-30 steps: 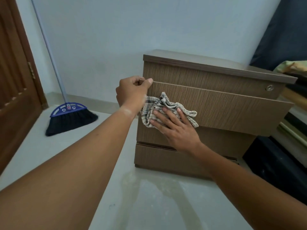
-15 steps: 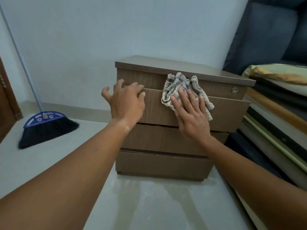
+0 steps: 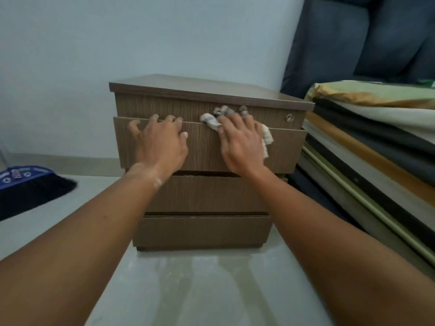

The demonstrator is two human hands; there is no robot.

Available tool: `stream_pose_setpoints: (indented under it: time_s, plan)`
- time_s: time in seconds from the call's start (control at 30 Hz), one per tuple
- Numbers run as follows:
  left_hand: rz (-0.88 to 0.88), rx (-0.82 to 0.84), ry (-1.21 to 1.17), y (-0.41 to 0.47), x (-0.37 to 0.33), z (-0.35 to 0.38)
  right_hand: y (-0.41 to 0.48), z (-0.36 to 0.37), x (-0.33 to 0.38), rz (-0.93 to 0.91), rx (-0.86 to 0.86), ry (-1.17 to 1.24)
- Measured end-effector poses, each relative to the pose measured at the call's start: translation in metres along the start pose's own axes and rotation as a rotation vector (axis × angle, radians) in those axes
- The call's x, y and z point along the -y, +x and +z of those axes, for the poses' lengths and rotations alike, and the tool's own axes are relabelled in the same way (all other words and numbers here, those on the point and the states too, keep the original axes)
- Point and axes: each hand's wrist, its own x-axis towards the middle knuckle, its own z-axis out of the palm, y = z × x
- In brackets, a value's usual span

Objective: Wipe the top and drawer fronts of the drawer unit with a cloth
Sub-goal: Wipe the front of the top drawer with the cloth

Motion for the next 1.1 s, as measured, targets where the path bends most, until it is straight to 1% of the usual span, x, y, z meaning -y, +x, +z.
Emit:
stream_pose_setpoints:
  time_s: [0.13, 0.2, 0.23, 0.3, 0.37, 0.43, 0.5, 0.53, 0.57, 0.6, 0.67, 0.73, 0.83, 0.9, 1.0, 1.07, 1.1]
  plan:
    - [0.06, 0.023, -0.034, -0.002, -0.023, 0.005, -0.025, -0.016, -0.073, 0.267, -0.075, -0.068]
    - [0.094, 0.039, -0.027, -0.004, -0.037, 0.009, -0.035, -0.023, -0.099, 0.412, -0.127, -0.047]
    - [0.113, 0.048, -0.015, -0.005, -0.045, 0.011, -0.038, -0.026, -0.106, 0.494, -0.162, 0.005]
    - [0.144, 0.062, 0.011, -0.008, -0.058, 0.018, -0.042, -0.026, -0.115, 0.735, -0.249, 0.191]
    - [0.14, 0.054, 0.017, -0.01, -0.066, 0.024, -0.043, -0.022, -0.116, 1.065, -0.338, 0.45]
    - [0.124, 0.038, 0.018, -0.01, -0.069, 0.028, -0.045, -0.016, -0.112, 1.326, -0.461, 0.701]
    - [0.115, 0.037, 0.019, -0.009, -0.068, 0.03, -0.044, -0.011, -0.102, 1.464, -0.576, 0.82]
    - [0.112, 0.037, 0.014, -0.008, -0.067, 0.031, -0.041, -0.009, -0.095, 1.484, -0.624, 0.848]
    - [0.11, 0.035, 0.007, -0.008, -0.066, 0.032, -0.036, -0.007, -0.087, 1.464, -0.673, 0.862]
    - [0.109, 0.033, -0.002, -0.008, -0.065, 0.033, -0.029, -0.005, -0.079, 1.402, -0.722, 0.858]
    - [0.108, 0.027, -0.02, -0.008, -0.063, 0.034, -0.01, -0.006, -0.065, 1.197, -0.788, 0.787]
    - [0.111, 0.017, -0.027, -0.007, -0.06, 0.035, 0.008, -0.008, -0.055, 0.982, -0.771, 0.691]
    - [0.118, 0.013, -0.033, -0.005, -0.058, 0.035, 0.015, -0.003, -0.039, 0.817, -0.605, 0.609]
    - [0.124, 0.007, -0.046, -0.005, -0.057, 0.037, 0.003, 0.007, -0.025, 0.682, -0.453, 0.48]
    - [0.135, -0.018, -0.084, -0.006, -0.052, 0.041, -0.012, 0.026, -0.007, 0.344, -0.195, 0.279]
    - [0.142, -0.036, -0.105, -0.006, -0.047, 0.044, -0.011, 0.029, 0.002, 0.168, -0.113, 0.204]
    - [0.143, -0.048, -0.115, -0.006, -0.044, 0.045, -0.008, 0.03, 0.005, 0.134, -0.097, 0.186]
